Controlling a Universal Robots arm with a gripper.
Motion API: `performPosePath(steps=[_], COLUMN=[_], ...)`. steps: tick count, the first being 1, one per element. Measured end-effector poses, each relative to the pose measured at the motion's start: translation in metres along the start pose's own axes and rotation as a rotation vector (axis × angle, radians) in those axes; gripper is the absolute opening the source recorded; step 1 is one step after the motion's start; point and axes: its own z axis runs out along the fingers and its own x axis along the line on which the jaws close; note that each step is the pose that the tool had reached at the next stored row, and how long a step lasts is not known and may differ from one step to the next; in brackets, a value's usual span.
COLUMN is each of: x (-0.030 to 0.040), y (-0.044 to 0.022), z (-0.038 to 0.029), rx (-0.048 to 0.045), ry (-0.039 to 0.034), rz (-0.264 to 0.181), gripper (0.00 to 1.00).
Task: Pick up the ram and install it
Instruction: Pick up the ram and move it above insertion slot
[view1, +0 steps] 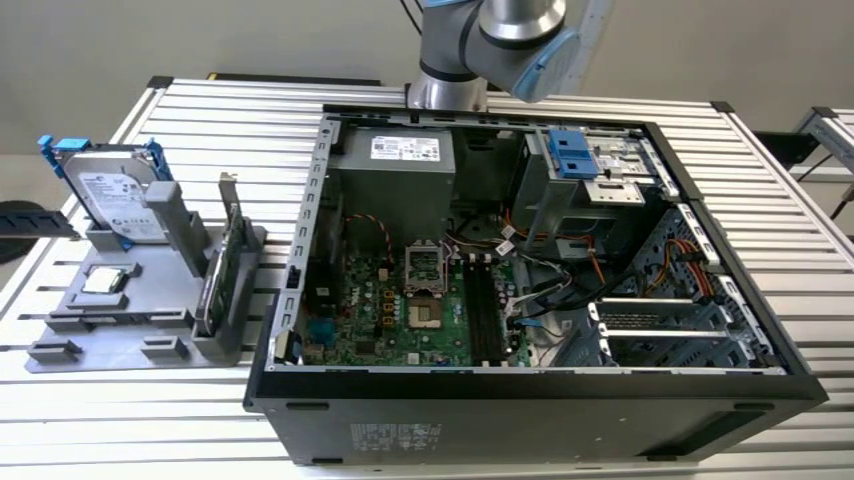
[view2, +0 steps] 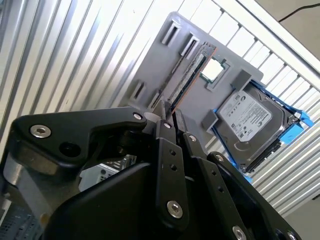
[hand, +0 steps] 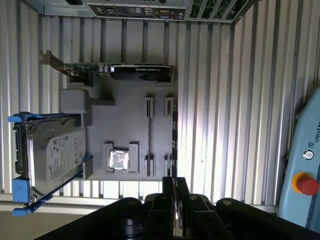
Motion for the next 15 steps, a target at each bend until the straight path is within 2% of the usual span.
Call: performPosePath(steps=[8, 15], x=[0.0001, 0.0002], y=[-0.0002, -0.0002], z=[-0.0117, -0.0172], rx=[0.0, -0.0002], ry=[0.0, 0.0001], rz=[0.001, 0.002], gripper=[0.0, 0.0])
